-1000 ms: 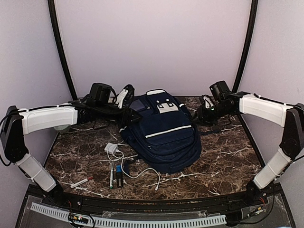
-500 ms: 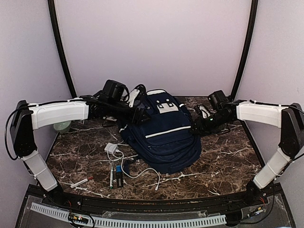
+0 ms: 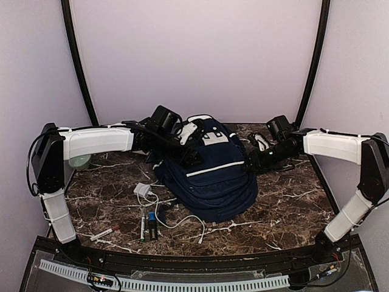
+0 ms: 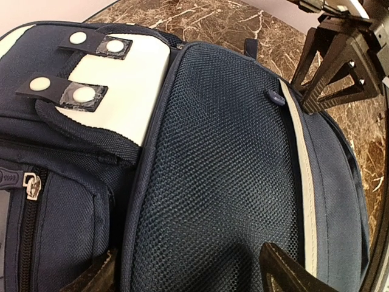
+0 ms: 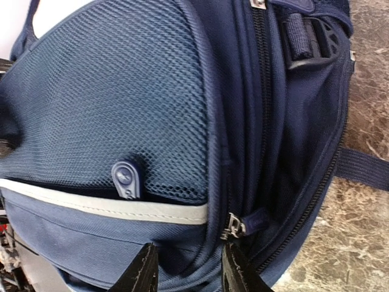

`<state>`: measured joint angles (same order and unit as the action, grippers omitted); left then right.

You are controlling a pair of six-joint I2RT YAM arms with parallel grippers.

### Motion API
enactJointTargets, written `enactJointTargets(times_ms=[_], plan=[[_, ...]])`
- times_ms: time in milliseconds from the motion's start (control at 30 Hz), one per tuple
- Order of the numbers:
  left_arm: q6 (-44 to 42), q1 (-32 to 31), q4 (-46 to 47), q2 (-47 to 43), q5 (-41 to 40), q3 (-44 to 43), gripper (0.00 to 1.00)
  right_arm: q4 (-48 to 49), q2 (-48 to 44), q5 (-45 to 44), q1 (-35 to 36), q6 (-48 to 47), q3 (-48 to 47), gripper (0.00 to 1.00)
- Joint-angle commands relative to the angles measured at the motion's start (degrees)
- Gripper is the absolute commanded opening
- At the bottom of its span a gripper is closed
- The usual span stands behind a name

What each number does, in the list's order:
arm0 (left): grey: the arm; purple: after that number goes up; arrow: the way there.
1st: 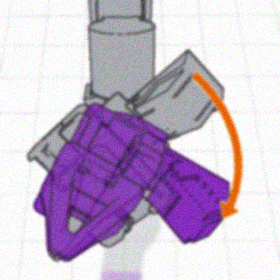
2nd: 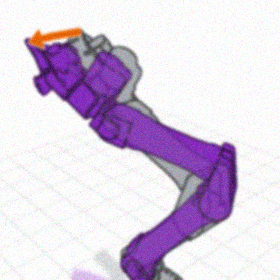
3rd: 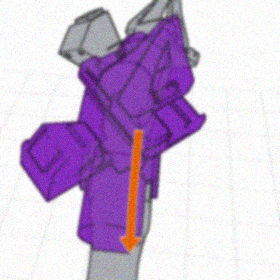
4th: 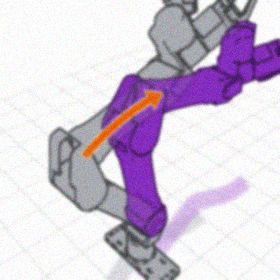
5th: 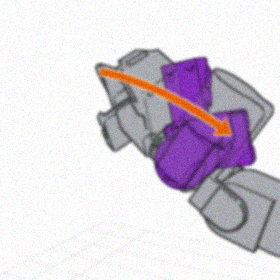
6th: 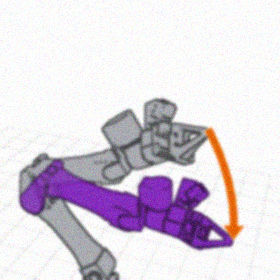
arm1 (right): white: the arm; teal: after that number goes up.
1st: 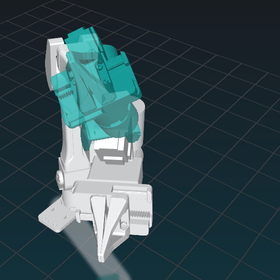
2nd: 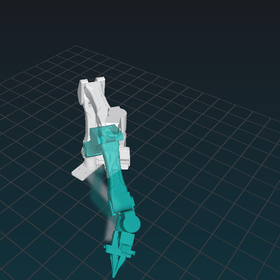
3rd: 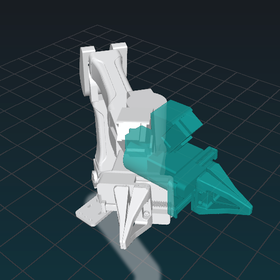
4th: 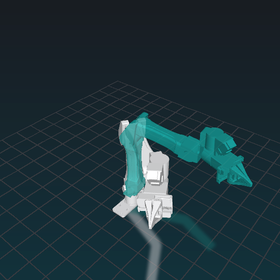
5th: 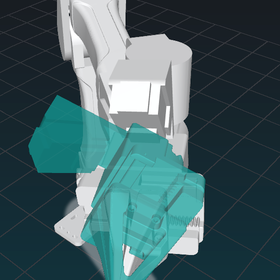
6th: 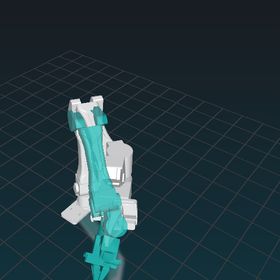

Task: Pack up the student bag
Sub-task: Pick up the student bag from the upper front pocket.

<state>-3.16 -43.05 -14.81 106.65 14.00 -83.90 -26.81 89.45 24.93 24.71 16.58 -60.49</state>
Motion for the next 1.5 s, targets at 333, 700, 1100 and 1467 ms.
enactJointTargets(times_ms=[333, 700, 1100, 1467], plan=[[-3.5, -0.2, -2.1, -1.9, -7.0, 2.9, 0.72, -2.0, -3.5, 0.3, -1.2, 0.2, -1.8, 0.36], [-3.7, -0.1, -2.8, -1.1, -5.4, 2.5, 0.23, -5.3, -2.2, -8.1, -3.7, -6.5, -3.3, 0.30], [-4.2, -0.1, -3.2, -1.1, -7.1, 3.2, 0.17, -6.7, 4.3, -9.8, 0.2, -15.7, -7.3, 0.25], [-5.0, -0.1, -3.4, -0.8, -7.9, 3.0, 0.17, -8.3, 5.8, -14.1, 5.5, -20.0, -11.6, 0.26]])
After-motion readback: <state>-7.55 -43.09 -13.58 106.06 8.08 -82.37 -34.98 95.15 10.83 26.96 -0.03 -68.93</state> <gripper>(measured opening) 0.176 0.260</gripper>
